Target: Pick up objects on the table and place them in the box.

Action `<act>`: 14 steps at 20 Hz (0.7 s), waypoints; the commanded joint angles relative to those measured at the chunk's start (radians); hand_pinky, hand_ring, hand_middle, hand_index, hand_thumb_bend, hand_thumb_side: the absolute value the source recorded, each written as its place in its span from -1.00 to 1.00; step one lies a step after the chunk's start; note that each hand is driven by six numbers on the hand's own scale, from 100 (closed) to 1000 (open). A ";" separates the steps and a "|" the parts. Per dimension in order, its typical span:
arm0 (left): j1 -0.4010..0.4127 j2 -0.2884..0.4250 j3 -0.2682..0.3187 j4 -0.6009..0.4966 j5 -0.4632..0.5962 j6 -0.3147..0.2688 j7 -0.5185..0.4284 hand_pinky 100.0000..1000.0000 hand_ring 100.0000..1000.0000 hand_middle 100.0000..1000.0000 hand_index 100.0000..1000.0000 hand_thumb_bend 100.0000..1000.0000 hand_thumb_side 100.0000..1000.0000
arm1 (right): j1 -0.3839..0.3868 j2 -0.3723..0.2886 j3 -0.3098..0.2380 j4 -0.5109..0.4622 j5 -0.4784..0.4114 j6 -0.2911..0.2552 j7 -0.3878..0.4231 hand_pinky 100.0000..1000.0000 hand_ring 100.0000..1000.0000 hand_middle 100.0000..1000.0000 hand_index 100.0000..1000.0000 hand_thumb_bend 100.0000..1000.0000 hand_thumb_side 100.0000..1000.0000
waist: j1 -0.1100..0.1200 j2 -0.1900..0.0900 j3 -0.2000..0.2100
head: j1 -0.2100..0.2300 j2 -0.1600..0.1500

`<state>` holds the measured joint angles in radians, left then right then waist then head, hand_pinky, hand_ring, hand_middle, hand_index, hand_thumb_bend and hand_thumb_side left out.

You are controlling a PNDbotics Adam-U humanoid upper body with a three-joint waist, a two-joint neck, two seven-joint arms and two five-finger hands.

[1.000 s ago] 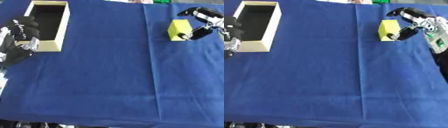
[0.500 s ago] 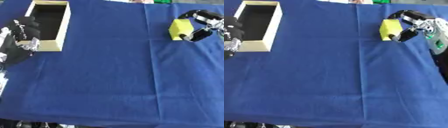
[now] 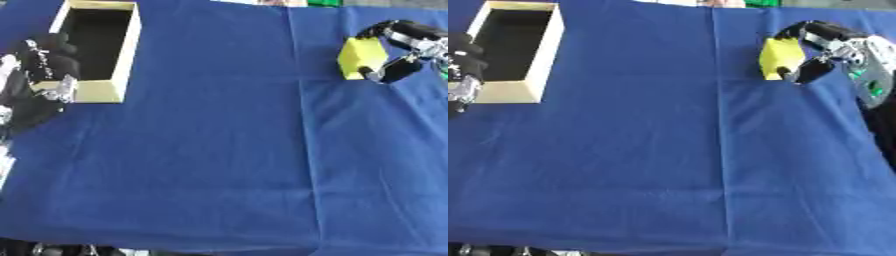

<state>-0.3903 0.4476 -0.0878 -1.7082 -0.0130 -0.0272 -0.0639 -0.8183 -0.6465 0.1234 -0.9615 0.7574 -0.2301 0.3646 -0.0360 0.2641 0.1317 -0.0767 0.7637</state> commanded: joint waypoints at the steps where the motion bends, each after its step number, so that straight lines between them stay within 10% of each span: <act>1: -0.014 0.010 0.005 -0.012 0.006 -0.001 -0.004 0.05 0.28 0.31 0.62 -1.00 -0.78 | -0.012 -0.026 -0.012 -0.009 0.014 0.000 -0.039 0.76 0.49 -0.18 0.22 -0.90 -1.00 | 0.002 -0.015 -0.001 | 0.001 0.006; 14: -0.015 0.011 0.008 -0.014 0.012 -0.002 -0.003 0.06 0.28 0.31 0.62 -1.00 -0.77 | -0.014 -0.042 -0.001 -0.134 -0.034 -0.036 -0.172 0.71 0.30 -0.42 -0.02 -0.96 -1.00 | -0.001 -0.021 -0.003 | 0.001 0.006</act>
<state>-0.3903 0.4474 -0.0878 -1.7082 -0.0018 -0.0278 -0.0650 -0.8131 -0.6479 0.1260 -1.0599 0.7396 -0.2647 0.2012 -0.0391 0.2641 0.1303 -0.0765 0.7637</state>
